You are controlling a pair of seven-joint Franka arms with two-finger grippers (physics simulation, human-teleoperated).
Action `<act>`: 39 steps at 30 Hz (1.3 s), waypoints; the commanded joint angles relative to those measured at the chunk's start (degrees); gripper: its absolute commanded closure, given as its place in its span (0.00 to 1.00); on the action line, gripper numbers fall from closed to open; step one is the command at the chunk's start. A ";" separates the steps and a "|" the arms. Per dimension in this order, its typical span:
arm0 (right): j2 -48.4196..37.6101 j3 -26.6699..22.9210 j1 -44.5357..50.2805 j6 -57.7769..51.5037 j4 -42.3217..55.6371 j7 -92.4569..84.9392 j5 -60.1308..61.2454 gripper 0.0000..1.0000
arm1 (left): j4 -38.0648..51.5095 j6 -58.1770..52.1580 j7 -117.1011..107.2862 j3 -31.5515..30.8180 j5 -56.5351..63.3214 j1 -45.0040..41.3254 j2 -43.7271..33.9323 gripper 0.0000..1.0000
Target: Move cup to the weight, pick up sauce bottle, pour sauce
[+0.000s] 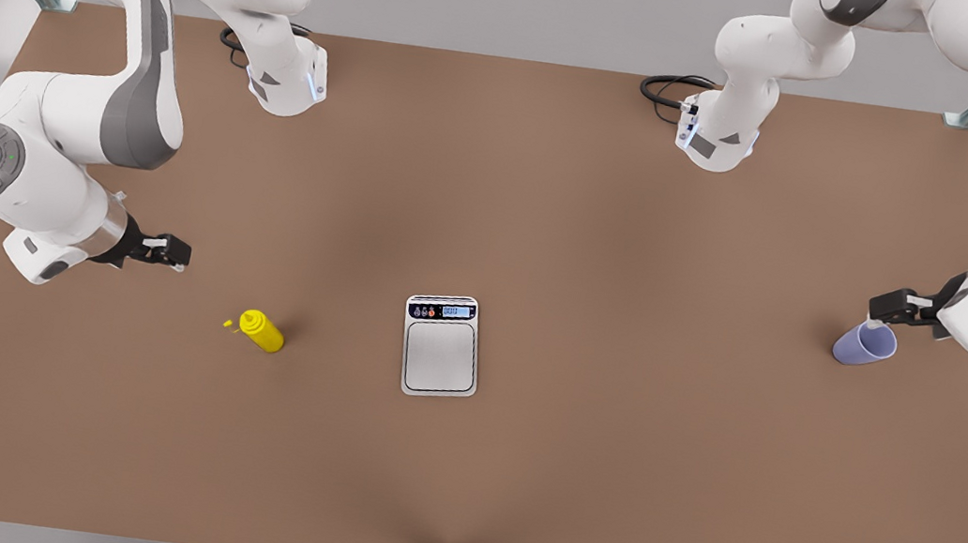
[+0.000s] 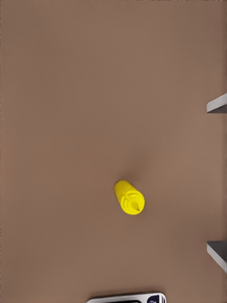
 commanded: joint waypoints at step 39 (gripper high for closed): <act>38.41 0.00 -26.68 -6.50 -5.36 -139.94 54.23 0.00 | -43.59 48.34 5.54 5.11 1.87 21.11 8.87 0.01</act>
